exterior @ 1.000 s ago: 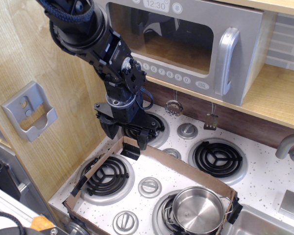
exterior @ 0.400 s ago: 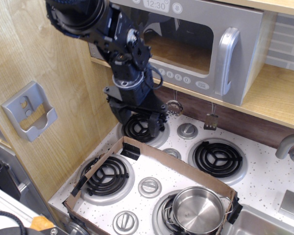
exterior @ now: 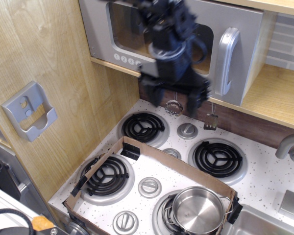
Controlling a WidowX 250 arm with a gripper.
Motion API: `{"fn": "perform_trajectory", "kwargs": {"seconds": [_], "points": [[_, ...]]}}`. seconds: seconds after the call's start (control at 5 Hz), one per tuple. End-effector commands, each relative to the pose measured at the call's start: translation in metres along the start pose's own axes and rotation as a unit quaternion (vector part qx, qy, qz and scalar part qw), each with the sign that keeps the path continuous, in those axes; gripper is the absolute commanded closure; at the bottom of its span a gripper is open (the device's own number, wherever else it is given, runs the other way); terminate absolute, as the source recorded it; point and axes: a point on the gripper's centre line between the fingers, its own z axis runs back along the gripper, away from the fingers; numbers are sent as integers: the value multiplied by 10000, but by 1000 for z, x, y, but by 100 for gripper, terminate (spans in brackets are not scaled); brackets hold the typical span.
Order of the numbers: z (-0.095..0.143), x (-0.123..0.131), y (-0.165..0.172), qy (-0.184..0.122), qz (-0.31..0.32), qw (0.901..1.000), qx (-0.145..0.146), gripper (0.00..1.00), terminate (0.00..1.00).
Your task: Open microwave
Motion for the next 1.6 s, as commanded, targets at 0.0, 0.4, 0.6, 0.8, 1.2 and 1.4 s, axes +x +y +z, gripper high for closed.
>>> {"fn": "perform_trajectory", "kwargs": {"seconds": [0.0, 0.4, 0.6, 0.8, 1.2, 1.4], "points": [[41, 39, -35, -321, -153, 9993, 83, 0, 0], [42, 54, -46, -512, -245, 9983, 151, 0, 0], [39, 69, -46, -617, -338, 9973, 223, 0, 0], [35, 80, -45, -643, -396, 9970, 192, 0, 0], [34, 86, -43, -736, -457, 9958, 303, 100, 0], [35, 86, -43, -711, -433, 9957, 395, 100, 0]]}}
